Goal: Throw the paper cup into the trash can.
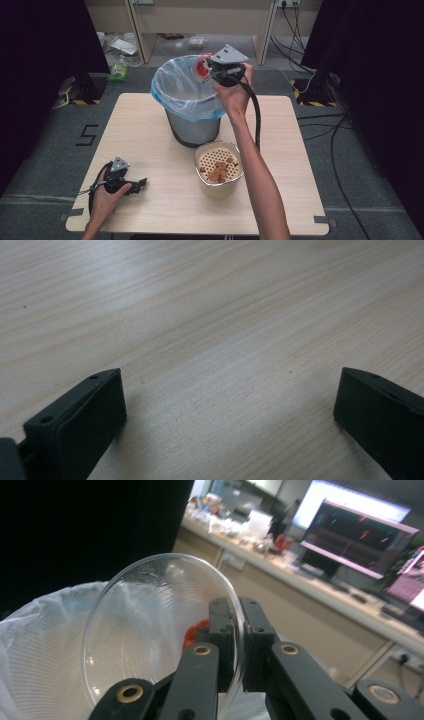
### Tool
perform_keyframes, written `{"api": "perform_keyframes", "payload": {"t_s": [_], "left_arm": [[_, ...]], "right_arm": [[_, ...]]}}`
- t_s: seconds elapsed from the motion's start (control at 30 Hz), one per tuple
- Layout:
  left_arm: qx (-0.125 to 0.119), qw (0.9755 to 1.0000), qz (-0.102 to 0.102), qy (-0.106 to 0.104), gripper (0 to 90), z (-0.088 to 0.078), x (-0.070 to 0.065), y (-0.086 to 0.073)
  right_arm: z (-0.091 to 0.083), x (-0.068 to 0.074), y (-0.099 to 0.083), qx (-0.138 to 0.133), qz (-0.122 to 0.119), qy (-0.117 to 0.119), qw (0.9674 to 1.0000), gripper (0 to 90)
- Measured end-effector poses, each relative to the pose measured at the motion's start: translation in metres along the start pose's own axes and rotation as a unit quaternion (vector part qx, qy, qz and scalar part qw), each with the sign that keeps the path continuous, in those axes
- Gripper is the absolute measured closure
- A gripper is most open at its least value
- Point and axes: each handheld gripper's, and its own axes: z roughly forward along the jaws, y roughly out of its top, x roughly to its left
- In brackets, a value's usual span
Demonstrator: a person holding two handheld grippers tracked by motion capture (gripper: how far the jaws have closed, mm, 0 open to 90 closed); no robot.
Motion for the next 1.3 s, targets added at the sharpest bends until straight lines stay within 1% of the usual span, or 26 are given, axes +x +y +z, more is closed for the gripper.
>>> {"api": "perform_keyframes", "payload": {"t_s": [0.07, 0.1, 0.13, 0.17, 0.23, 0.27, 0.3, 0.37, 0.4, 0.43, 0.53, 0.57, 0.63, 0.7, 0.77, 0.87, 1.07, 1.1, 1.17, 1.23, 1.3], "left_arm": [[0.0, 1.0, 0.0, 0.0, 0.0, 0.0, 0.0, 0.0], [0.0, 1.0, 0.0, 0.0, 0.0, 0.0, 0.0, 0.0], [0.0, 1.0, 0.0, 0.0, 0.0, 0.0, 0.0, 0.0], [0.0, 1.0, 0.0, 0.0, 0.0, 0.0, 0.0, 0.0], [0.0, 1.0, 0.001, 0.0, 0.0, 0.0, 0.0, 0.0], [0.0, 1.0, 0.001, 0.0, 0.0, 0.0, 0.0, 0.0], [0.0, 1.0, 0.001, 0.0, 0.0, 0.0, 0.0, 0.0], [0.0, 1.0, 0.0, 0.0, 0.0, 0.0, 0.0, 0.0], [0.0, 1.0, 0.001, 0.0, 0.0, 0.0, 0.0, 0.0], [0.0, 1.0, 0.001, 0.0, 0.0, 0.0, 0.0, 0.0], [0.0, 1.0, 0.001, 0.0, 0.0, 0.0, 0.0, 0.0], [0.0, 1.0, 0.001, 0.0, 0.0, 0.0, 0.0, 0.0], [0.0, 1.0, 0.0, 0.0, 0.0, 0.0, 0.0, 0.0], [0.0, 1.0, 0.0, 0.0, 0.0, 0.0, 0.0, 0.0], [0.0, 1.0, 0.0, 0.0, 0.0, 0.0, 0.0, 0.0], [0.0, 1.0, 0.0, 0.0, 0.0, 0.0, 0.0, 0.0], [0.0, 1.0, 0.001, 0.0, 0.0, 0.0, 0.0, 0.0], [0.0, 1.0, 0.0, 0.0, 0.0, 0.0, 0.0, 0.0], [0.0, 1.0, 0.0, 0.0, 0.0, 0.0, 0.0, 0.0], [0.0, 1.0, 0.0, 0.0, 0.0, 0.0, 0.0, 0.0], [0.001, 1.0, 0.001, 0.0, 0.0, 0.0, 0.0, 0.0]], "right_arm": [[0.008, 0.005, -0.002, 0.007, 0.002, 0.014, 0.9999, 84.0], [0.012, 0.006, -0.003, 0.012, 0.007, 0.027, 0.9995, 82.3], [0.015, 0.008, -0.004, 0.016, 0.005, 0.03, 0.9994, 80.0], [0.016, 0.009, -0.005, 0.019, 0.005, 0.028, 0.9994, 77.4], [0.019, 0.011, -0.005, 0.019, 0.018, 0.037, 0.999, 70.6], [0.019, 0.011, -0.006, 0.019, 0.019, 0.039, 0.9989, 69.3], [0.018, 0.01, -0.005, 0.019, 0.015, 0.038, 0.999, 68.0], [0.014, 0.005, -0.005, 0.018, 0.023, 0.033, 0.999, 63.7], [0.011, 0.001, -0.005, 0.017, 0.035, 0.033, 0.9987, 63.0], [0.007, -0.003, -0.005, 0.017, 0.04, 0.033, 0.9985, 62.1], [-0.005, -0.017, -0.008, 0.03, 0.043, 0.016, 0.9985, 57.2], [-0.01, -0.022, -0.011, 0.029, 0.049, 0.01, 0.9983, 56.4], [-0.021, -0.031, -0.016, 0.022, 0.066, 0.001, 0.9976, 52.5], [-0.032, -0.039, -0.024, 0.025, 0.077, -0.002, 0.9967, 49.6], [-0.042, -0.046, -0.034, 0.041, 0.081, -0.01, 0.9958, 46.4], [-0.058, -0.054, -0.051, 0.049, 0.097, -0.016, 0.994, 43.9], [-0.084, -0.065, -0.082, 0.071, 0.111, -0.025, 0.9909, 41.7], [-0.087, -0.066, -0.086, 0.075, 0.11, -0.028, 0.9907, 41.5], [-0.095, -0.066, -0.094, 0.079, 0.109, -0.031, 0.9903, 41.0], [-0.102, -0.065, -0.1, 0.084, 0.113, -0.03, 0.9896, 40.6], [-0.108, -0.063, -0.106, 0.09, 0.111, -0.027, 0.9894, 39.3]]}}
